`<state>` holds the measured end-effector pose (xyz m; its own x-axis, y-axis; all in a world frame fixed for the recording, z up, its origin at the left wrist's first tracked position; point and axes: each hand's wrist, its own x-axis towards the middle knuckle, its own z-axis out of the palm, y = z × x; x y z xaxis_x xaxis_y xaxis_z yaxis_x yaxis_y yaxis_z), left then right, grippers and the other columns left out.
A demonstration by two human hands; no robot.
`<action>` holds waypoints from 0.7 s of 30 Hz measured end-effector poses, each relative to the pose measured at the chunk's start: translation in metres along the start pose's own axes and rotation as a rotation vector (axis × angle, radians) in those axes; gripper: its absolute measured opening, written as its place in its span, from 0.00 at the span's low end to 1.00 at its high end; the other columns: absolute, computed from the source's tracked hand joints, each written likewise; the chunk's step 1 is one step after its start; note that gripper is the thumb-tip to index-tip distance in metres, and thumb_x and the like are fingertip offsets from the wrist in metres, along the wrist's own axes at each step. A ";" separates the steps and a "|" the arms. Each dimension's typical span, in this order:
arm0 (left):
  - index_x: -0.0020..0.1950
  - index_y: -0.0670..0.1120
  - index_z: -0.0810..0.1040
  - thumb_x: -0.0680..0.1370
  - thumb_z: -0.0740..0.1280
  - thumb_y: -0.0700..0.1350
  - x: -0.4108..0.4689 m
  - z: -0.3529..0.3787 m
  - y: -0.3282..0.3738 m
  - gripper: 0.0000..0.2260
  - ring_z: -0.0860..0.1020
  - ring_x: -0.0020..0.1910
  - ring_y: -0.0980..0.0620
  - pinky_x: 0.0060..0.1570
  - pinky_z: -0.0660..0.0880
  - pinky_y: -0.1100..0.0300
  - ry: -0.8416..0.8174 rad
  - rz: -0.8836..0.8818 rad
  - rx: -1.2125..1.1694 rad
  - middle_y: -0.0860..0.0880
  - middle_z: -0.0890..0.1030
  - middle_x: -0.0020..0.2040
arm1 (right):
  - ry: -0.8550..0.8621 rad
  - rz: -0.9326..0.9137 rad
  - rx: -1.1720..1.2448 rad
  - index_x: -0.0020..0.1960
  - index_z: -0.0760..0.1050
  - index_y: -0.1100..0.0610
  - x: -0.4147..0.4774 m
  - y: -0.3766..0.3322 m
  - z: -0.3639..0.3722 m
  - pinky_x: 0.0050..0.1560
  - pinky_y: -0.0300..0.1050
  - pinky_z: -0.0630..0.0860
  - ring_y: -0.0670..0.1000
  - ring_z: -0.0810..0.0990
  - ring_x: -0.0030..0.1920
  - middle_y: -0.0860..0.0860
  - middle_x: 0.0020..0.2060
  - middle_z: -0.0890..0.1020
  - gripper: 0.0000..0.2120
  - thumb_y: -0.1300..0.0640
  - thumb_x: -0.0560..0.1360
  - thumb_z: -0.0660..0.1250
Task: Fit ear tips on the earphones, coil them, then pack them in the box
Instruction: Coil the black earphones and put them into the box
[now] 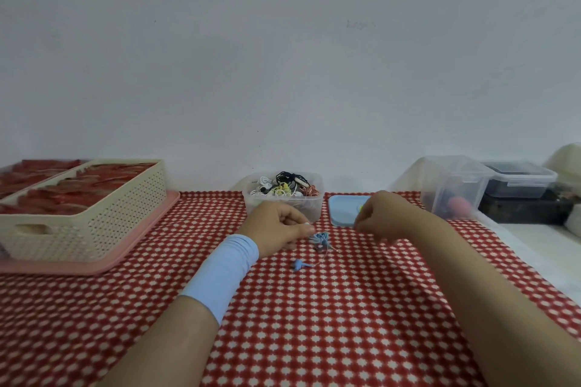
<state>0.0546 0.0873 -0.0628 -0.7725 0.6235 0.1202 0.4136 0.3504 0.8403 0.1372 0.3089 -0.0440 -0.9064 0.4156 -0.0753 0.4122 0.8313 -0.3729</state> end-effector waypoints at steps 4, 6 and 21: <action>0.54 0.49 0.82 0.76 0.72 0.48 0.000 -0.004 0.001 0.09 0.80 0.38 0.56 0.39 0.79 0.62 -0.027 -0.010 0.121 0.51 0.83 0.45 | -0.021 -0.214 0.315 0.46 0.85 0.52 -0.010 -0.033 0.010 0.29 0.37 0.77 0.46 0.81 0.33 0.51 0.36 0.86 0.06 0.54 0.79 0.71; 0.62 0.50 0.78 0.79 0.68 0.50 -0.002 -0.007 0.001 0.12 0.82 0.41 0.52 0.37 0.79 0.60 -0.081 -0.048 0.201 0.51 0.83 0.48 | -0.044 -0.250 0.369 0.44 0.85 0.53 -0.014 -0.042 0.014 0.28 0.35 0.74 0.42 0.79 0.28 0.47 0.30 0.83 0.07 0.54 0.79 0.71; 0.48 0.52 0.83 0.75 0.71 0.47 -0.027 -0.022 0.013 0.04 0.78 0.46 0.60 0.49 0.74 0.65 -0.169 0.022 0.483 0.58 0.82 0.47 | -0.143 -0.304 0.583 0.48 0.87 0.59 -0.013 -0.040 0.025 0.24 0.36 0.67 0.48 0.75 0.28 0.58 0.35 0.83 0.03 0.63 0.75 0.75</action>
<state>0.0706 0.0597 -0.0438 -0.6890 0.7246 0.0143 0.6349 0.5941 0.4939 0.1300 0.2605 -0.0513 -0.9940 0.1088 0.0052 0.0560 0.5514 -0.8324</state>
